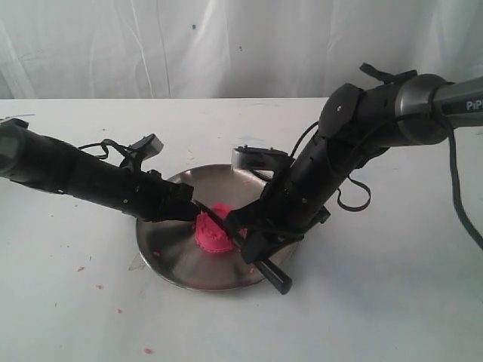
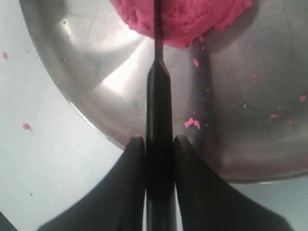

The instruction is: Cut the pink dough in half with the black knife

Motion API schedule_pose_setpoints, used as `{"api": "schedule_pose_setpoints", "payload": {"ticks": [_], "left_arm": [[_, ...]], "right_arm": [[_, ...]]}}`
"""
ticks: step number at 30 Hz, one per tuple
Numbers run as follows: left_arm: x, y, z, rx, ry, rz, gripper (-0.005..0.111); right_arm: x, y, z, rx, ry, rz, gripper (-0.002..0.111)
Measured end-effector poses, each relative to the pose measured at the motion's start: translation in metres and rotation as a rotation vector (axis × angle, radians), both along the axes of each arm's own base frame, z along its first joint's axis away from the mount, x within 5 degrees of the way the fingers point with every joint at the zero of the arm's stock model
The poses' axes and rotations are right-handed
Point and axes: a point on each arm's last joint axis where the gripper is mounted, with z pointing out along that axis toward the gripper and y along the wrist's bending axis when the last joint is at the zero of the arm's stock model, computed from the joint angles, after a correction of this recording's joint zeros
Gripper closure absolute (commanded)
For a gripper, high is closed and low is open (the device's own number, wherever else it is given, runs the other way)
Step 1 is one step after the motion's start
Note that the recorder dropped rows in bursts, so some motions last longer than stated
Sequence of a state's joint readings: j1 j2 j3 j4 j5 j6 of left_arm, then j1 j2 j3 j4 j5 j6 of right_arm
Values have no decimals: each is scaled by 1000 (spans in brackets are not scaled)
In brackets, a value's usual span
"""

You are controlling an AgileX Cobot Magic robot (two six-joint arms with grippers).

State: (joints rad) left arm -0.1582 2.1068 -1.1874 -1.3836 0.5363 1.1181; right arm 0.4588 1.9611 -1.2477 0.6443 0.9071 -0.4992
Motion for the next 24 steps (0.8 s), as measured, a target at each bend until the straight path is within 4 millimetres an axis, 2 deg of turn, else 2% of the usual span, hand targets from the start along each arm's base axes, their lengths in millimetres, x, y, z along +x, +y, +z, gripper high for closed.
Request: {"api": "schedule_pose_setpoints", "payload": {"ticks": [4,9,13,24], "left_arm": [[0,6,9,31,-34,7,107],[5,26,32,31,-92,63,107],[7,37,39,19,-106,82,107],[6,20,40,-65,-118,54,107]], "right_arm": [[3,1,4,-2,-13,-2,108],[1,-1,4,-19,0,3,108],[1,-2,3,-33,2,14,108],[0,-3,3,-42,9,10,108]]}}
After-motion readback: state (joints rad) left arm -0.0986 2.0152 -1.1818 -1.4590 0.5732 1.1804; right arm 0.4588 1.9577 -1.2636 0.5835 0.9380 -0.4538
